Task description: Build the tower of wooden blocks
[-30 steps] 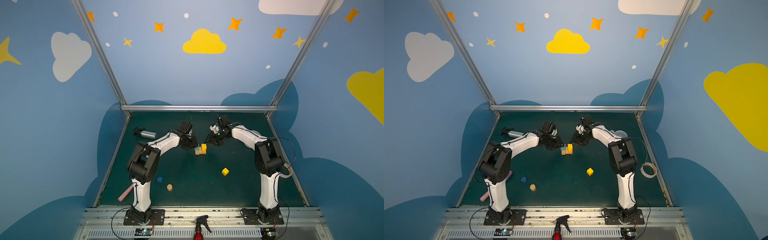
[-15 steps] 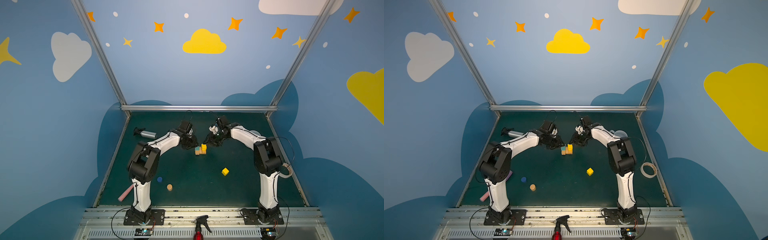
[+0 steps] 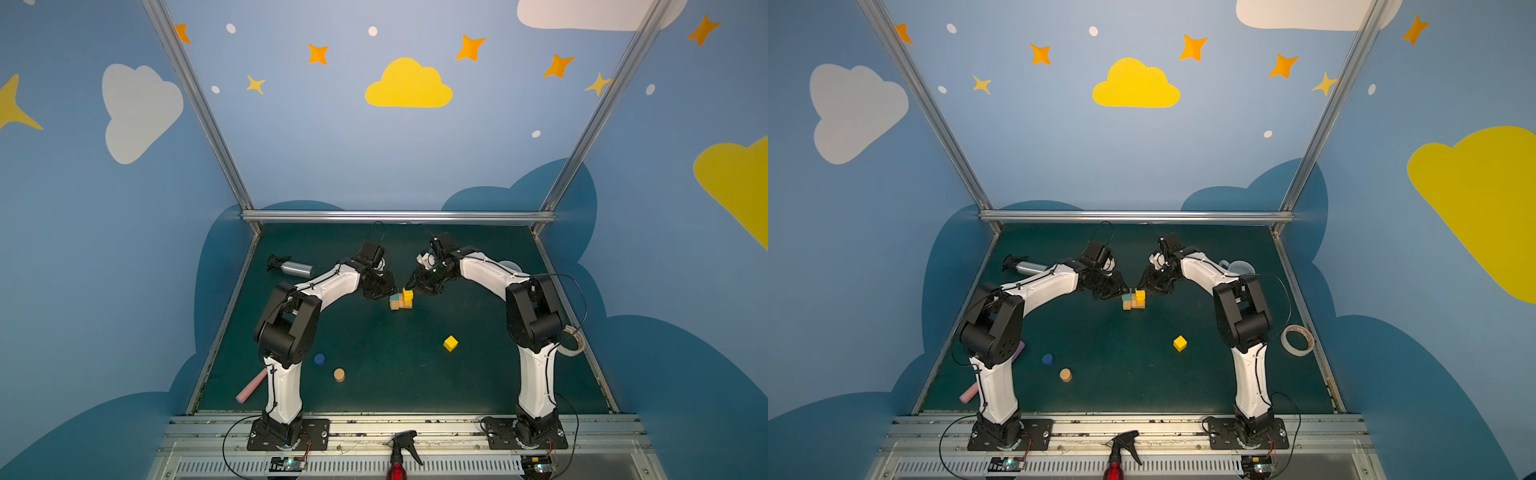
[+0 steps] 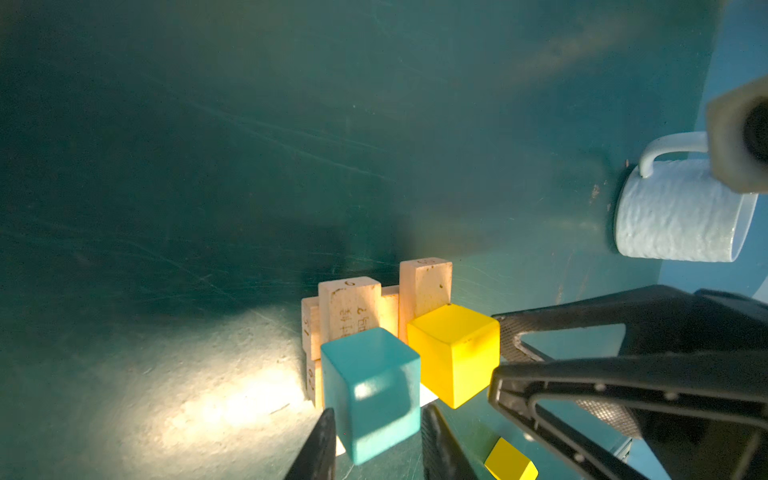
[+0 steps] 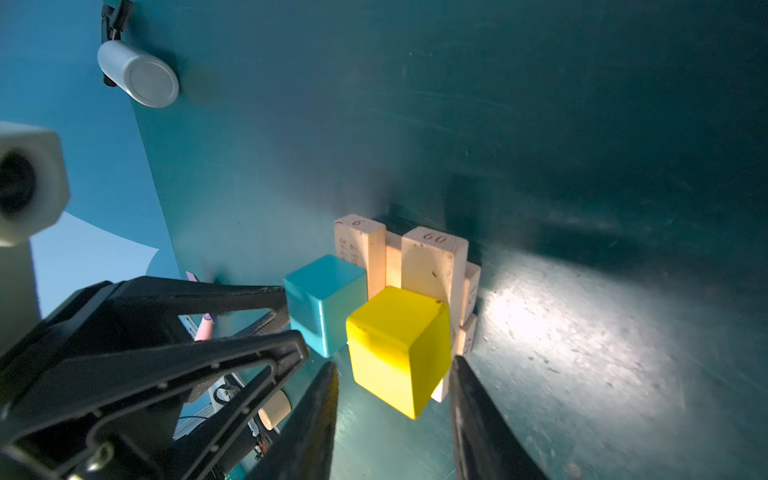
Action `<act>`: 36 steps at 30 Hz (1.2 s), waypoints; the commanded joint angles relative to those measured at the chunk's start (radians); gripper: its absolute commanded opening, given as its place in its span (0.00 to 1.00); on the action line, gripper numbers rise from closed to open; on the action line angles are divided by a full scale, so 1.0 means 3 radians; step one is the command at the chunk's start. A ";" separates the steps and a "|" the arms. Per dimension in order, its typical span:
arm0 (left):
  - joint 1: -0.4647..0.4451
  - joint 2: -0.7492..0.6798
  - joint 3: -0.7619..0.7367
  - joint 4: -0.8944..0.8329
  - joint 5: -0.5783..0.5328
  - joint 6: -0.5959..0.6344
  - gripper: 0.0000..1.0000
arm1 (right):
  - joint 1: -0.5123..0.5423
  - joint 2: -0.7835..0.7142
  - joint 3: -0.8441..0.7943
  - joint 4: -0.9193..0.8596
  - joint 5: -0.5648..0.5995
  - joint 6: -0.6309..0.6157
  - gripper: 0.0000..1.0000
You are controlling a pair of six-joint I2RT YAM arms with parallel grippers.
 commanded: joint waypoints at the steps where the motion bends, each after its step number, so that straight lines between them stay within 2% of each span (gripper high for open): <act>1: 0.0008 0.0066 0.0108 -0.0078 0.0002 0.0060 0.34 | 0.0021 0.0038 -0.0053 0.0008 -0.0014 0.0034 0.42; 4: 0.0009 0.0090 0.0145 -0.0098 0.0000 0.0075 0.29 | 0.0025 0.0042 -0.0057 0.0014 -0.0013 0.0039 0.41; 36: 0.0010 0.0206 0.0295 -0.0180 -0.0012 0.0133 0.31 | 0.0046 0.0031 -0.0061 0.0034 -0.0002 0.0101 0.35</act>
